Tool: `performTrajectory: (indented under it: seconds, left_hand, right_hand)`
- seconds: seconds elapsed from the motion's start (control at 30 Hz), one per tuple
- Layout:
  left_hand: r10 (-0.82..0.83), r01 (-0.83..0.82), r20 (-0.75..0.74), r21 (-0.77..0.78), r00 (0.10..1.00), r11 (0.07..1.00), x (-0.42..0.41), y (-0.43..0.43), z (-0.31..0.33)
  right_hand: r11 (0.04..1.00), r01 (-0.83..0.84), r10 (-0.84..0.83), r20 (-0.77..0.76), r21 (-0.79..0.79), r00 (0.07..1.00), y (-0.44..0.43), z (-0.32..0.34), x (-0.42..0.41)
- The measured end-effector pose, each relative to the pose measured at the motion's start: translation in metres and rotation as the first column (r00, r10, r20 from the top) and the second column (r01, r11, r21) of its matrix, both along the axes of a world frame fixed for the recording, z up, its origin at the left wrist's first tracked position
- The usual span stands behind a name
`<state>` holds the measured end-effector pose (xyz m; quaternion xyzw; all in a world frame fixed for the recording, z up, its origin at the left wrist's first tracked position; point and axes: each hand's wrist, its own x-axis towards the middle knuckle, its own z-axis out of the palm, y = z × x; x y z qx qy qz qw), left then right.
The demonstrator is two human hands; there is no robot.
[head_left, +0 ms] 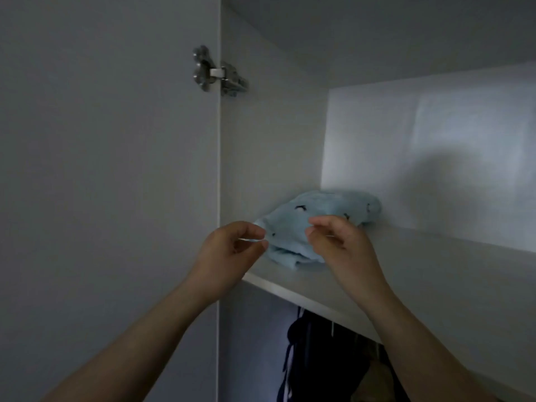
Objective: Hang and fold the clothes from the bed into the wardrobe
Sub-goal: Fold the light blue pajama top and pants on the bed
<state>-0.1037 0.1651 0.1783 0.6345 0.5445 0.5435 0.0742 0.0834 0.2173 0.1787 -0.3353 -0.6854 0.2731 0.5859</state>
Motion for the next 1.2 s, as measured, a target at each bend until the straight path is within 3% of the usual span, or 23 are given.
performTrajectory:
  seconds: [0.3,0.5,0.83,1.03,1.2]
  left_hand:
    - [0.315,-0.310,0.055,-0.078,0.947,0.947,-0.010,-0.141,-0.025]
    - [0.585,-0.581,0.098,-0.065,0.805,0.811,-0.040,-0.275,-0.032]
    - [0.886,-0.880,0.051,-0.102,0.462,0.465,-0.085,-0.567,-0.052]
    - [0.977,-0.964,0.049,-0.160,0.209,0.214,-0.092,-0.737,-0.078]
    - [0.998,-0.979,0.031,-0.194,0.052,0.057,-0.097,-0.825,-0.097]
  right_hand:
    - [0.900,-0.431,0.433,0.020,-0.071,0.901,-0.069,-0.026,-0.047]
    - [0.744,-0.664,0.668,0.088,-0.069,0.739,-0.167,-0.036,-0.118]
    - [0.409,-0.908,0.910,0.120,-0.088,0.397,-0.424,-0.059,-0.243]
    - [0.171,-0.974,0.976,0.160,-0.148,0.147,-0.589,-0.084,-0.299]
    - [0.023,-0.979,0.984,0.179,-0.203,-0.014,-0.685,-0.103,-0.332]
